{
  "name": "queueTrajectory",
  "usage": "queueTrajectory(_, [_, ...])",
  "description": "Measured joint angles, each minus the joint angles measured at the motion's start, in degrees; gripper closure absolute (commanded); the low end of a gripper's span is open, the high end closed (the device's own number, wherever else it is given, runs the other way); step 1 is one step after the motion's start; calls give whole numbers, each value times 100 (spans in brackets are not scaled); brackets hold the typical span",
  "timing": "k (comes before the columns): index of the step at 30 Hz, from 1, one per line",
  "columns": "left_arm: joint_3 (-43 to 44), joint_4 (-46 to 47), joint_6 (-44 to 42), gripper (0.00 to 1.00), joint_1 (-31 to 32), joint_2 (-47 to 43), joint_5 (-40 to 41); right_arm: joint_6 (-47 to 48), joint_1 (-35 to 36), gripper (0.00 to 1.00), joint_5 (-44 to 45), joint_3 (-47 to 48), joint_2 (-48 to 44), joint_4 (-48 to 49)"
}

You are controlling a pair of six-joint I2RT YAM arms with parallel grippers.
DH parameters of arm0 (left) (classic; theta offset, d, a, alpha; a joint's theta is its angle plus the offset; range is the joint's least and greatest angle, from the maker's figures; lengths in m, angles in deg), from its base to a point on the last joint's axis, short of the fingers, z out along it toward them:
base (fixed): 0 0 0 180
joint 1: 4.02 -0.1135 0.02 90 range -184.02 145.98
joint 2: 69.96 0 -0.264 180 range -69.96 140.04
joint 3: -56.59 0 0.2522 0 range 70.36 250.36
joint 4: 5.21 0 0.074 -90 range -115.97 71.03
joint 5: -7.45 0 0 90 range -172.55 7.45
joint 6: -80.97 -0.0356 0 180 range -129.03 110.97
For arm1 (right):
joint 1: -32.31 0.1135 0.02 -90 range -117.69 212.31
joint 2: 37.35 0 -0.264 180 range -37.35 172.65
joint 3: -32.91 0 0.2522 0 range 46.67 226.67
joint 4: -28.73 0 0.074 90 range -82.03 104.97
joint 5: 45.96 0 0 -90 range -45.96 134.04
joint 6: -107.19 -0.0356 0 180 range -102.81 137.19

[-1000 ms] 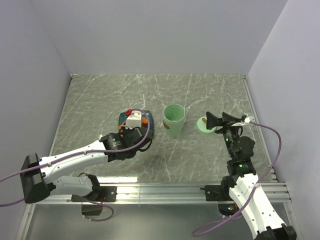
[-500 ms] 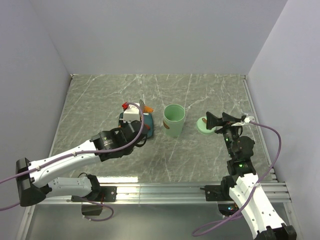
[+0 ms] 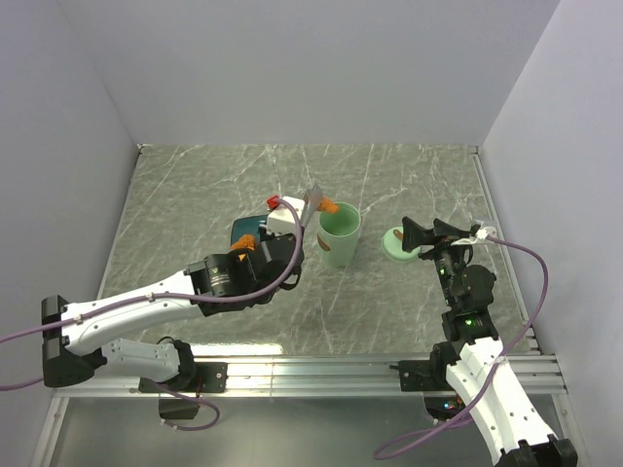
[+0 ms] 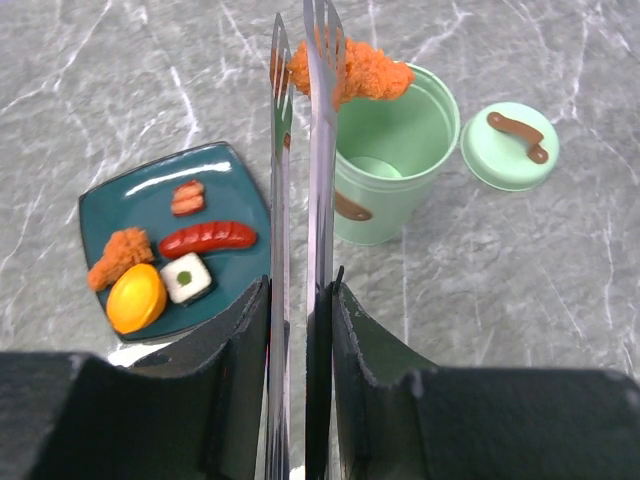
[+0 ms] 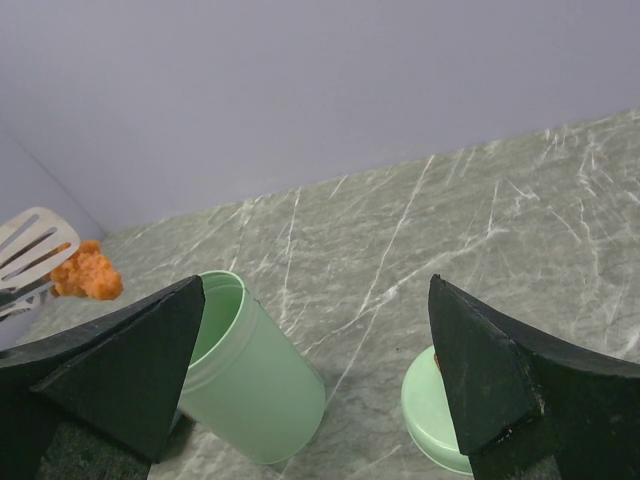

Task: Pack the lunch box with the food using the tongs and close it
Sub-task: Place the food into the lunch box, then pick up the food using the clamp

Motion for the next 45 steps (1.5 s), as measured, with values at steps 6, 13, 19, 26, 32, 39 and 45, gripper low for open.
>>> queueTrajectory(6, [76,109,-155,73,79,251,-79,0,0,0,-2,0,-26,0])
queueTrajectory(13, [85,269,-337,72,83,433,-293,-2,0,0,-2,-7,-48,2])
queueTrajectory(19, [103,341,-420,63,85,625,-404,-2,0,0,-4,-7,-46,2])
queueTrajectory(26, [103,391,-470,50,87,632,-400,0,0,0,-4,-7,-24,2])
queueTrajectory(32, [103,455,-487,50,90,632,-378,0,0,0,-4,-7,-7,4])
queueTrajectory(39, [103,107,-83,49,90,568,197,0,0,0,-4,-7,24,7])
queueTrajectory(45, [-319,-699,870,48,-133,-236,632,0,0,0,-15,-7,55,7])
